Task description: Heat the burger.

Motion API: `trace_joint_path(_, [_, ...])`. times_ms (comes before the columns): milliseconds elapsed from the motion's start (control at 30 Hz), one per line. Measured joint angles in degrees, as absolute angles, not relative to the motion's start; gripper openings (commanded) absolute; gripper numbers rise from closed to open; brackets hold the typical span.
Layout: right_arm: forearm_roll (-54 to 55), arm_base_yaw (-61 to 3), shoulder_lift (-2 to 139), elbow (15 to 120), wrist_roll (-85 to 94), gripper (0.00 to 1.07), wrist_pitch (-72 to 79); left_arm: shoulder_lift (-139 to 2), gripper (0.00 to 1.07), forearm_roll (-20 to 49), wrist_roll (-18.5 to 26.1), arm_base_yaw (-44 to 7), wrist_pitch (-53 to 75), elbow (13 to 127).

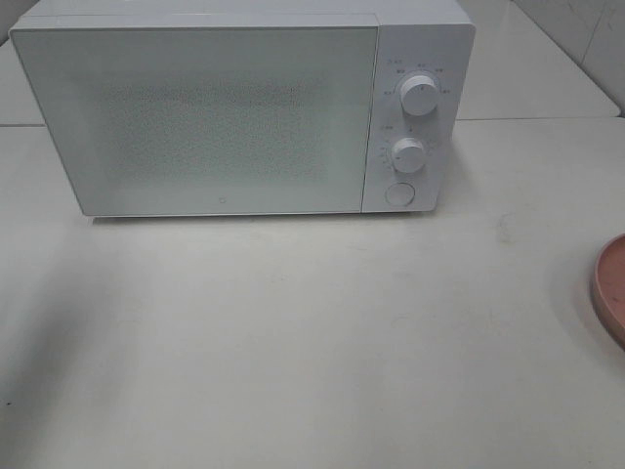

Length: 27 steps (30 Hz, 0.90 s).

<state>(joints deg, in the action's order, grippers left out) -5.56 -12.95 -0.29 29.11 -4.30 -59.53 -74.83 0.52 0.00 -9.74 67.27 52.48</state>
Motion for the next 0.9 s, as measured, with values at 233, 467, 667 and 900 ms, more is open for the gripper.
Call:
trace_joint_path(233, [-5.6, -12.9, -0.3, 29.1, -4.3, 0.75, -59.5, -67.6, 1.00, 1.9, -0.3, -3.5, 69.5, 52.5])
trace_joint_path(467, [-5.6, -12.9, -0.3, 29.1, -4.3, 0.75, -59.5, -54.3, 1.00, 2.3, -0.3, -1.5, 69.6, 47.9])
trace_joint_path(667, [-5.6, -12.9, -0.3, 29.1, -4.3, 0.75, -59.5, -43.5, 1.00, 2.8, 1.8, -1.5, 67.7, 39.9])
trace_joint_path(900, [-5.6, -12.9, -0.3, 29.1, -4.3, 0.75, -59.5, -33.6, 1.00, 3.4, 3.5, -1.5, 61.5, 32.4])
